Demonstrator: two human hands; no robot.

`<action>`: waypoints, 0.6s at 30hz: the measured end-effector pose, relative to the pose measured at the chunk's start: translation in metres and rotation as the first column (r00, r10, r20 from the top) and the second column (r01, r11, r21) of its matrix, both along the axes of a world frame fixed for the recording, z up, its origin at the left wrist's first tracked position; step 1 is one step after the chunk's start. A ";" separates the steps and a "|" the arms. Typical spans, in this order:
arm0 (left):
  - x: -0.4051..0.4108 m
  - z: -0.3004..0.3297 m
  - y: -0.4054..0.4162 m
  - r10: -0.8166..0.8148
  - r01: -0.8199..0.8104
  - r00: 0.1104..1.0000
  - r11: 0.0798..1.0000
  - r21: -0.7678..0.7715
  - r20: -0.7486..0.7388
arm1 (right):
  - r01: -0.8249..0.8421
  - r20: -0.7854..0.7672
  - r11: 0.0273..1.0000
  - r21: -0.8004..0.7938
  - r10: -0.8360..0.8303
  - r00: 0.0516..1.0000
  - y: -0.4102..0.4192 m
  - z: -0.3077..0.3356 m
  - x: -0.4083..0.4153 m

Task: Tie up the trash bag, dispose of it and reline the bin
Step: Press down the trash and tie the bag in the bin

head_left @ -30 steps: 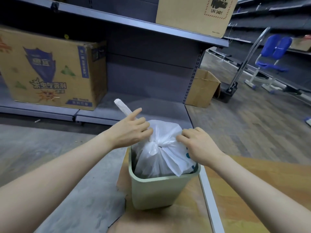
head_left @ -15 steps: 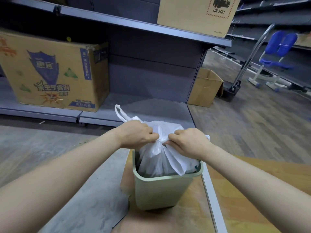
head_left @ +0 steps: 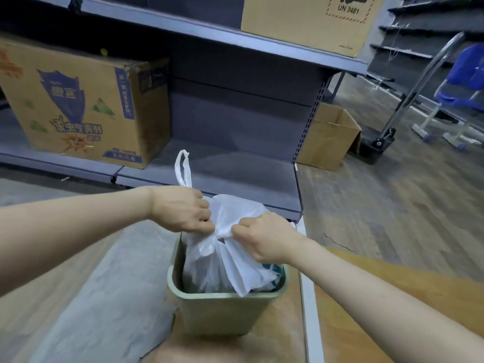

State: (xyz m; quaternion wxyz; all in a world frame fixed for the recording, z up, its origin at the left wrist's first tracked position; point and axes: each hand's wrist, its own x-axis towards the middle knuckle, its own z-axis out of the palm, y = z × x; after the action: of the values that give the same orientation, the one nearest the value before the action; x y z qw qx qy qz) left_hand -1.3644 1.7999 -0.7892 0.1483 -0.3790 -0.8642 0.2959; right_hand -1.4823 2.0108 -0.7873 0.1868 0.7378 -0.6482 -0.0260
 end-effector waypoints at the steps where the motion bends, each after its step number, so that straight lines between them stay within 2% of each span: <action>1: -0.001 -0.001 -0.002 -0.005 0.005 1.000 1.000 -0.005 -0.012 | -0.008 -0.005 1.000 -0.005 0.008 1.000 -0.003 0.000 -0.002; 10: -0.005 -0.007 -0.006 -0.004 0.010 0.996 0.997 0.074 -0.093 | -0.013 -0.054 0.999 -0.031 0.011 0.998 -0.008 -0.004 -0.011; 12: -0.004 -0.010 -0.006 0.051 -0.037 0.991 0.993 0.115 -0.122 | 0.003 -0.055 0.998 -0.056 -0.006 0.998 -0.008 -0.001 -0.010; 15: 0.002 -0.017 0.004 0.156 -0.124 0.976 0.971 0.206 -0.151 | 0.031 0.024 0.999 -0.029 -0.030 0.999 -0.004 -0.001 -0.008; 18: 0.009 -0.020 0.009 0.197 -0.158 0.970 0.957 0.244 -0.144 | 0.039 0.062 0.998 -0.043 -0.037 0.997 0.000 -0.002 -0.005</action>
State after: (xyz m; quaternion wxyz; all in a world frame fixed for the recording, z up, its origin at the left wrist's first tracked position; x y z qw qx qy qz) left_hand -1.3555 1.8087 -0.8094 0.2359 -0.2539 -0.9077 0.2365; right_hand -1.4875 2.0113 -0.7897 0.1827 0.7214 -0.6679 0.0074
